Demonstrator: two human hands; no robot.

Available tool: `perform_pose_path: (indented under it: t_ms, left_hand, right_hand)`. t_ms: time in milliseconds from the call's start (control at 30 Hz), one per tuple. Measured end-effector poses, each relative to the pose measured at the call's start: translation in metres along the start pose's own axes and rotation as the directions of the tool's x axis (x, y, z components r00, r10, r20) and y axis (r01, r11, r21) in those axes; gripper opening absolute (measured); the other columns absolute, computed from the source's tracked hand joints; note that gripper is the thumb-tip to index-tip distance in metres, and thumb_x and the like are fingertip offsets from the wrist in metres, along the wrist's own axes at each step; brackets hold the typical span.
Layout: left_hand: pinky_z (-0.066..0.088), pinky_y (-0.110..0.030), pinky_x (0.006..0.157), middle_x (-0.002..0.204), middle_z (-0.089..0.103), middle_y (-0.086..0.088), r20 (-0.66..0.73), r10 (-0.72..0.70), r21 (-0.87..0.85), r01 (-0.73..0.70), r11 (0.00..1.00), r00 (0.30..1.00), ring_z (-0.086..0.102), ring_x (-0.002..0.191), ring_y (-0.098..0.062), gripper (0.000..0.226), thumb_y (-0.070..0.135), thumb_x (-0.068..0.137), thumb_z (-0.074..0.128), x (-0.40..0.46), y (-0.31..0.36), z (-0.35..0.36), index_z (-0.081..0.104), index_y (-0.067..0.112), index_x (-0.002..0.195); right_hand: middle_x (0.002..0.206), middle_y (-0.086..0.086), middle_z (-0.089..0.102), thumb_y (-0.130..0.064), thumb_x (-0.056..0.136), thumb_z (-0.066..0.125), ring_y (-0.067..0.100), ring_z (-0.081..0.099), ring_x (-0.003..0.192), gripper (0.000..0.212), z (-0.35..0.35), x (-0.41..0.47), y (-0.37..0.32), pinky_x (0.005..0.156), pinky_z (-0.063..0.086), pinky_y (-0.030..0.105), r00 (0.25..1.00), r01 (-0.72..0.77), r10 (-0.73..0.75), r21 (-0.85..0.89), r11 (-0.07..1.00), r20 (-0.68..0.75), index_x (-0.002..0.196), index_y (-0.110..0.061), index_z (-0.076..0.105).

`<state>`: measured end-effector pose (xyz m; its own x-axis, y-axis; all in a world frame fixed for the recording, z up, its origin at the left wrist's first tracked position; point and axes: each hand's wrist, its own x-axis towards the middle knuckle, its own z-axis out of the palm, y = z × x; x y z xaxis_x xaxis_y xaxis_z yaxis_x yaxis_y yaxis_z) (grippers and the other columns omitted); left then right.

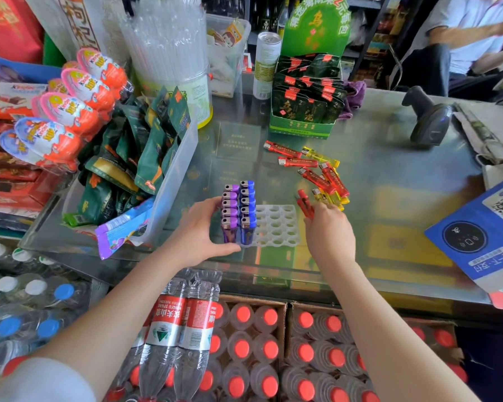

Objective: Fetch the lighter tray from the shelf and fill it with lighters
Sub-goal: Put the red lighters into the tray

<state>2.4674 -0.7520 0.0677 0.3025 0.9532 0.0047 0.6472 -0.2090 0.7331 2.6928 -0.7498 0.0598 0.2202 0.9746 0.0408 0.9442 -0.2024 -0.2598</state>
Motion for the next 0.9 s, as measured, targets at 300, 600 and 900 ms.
perform_pose_path:
  t_ms: [300,600,900]
  left_hand:
    - [0.035,-0.035,0.089,0.107,0.051,0.014,-0.007,-0.002,0.018,0.003,1.0,1.0,0.046,0.105,-0.013,0.079,0.058,0.047,0.07,-0.003,-0.006,0.005,0.049,0.025,0.116]
    - [0.033,-0.031,0.084,0.102,0.051,0.014,-0.018,0.002,0.039,-0.002,0.999,1.0,0.05,0.107,-0.02,0.076,0.037,0.048,0.087,0.001,-0.002,0.003,0.053,0.023,0.115]
    - [0.029,-0.029,0.089,0.111,0.043,0.014,0.099,-0.004,0.053,-0.001,0.999,0.995,0.04,0.109,-0.012,0.086,0.053,0.047,0.069,0.003,-0.013,0.0,0.043,0.026,0.123]
  right_hand:
    - [0.083,0.003,0.065,-0.005,0.083,0.06,0.009,0.053,0.064,0.014,-0.016,-0.002,-0.022,0.055,0.039,0.009,0.994,0.091,-0.104,0.621,0.778,-0.016,0.097,-0.007,0.062]
    - [0.069,-0.017,0.062,-0.005,0.082,0.062,-0.007,0.057,0.06,0.01,-0.002,0.004,-0.04,0.06,0.046,0.007,0.984,0.073,-0.172,0.764,0.641,0.05,0.09,-0.01,0.064]
    - [0.087,0.008,0.072,-0.005,0.08,0.065,0.018,0.06,0.072,0.02,0.006,0.005,-0.041,0.067,0.045,0.024,0.96,0.21,-0.28,0.591,0.779,0.028,0.099,-0.009,0.067]
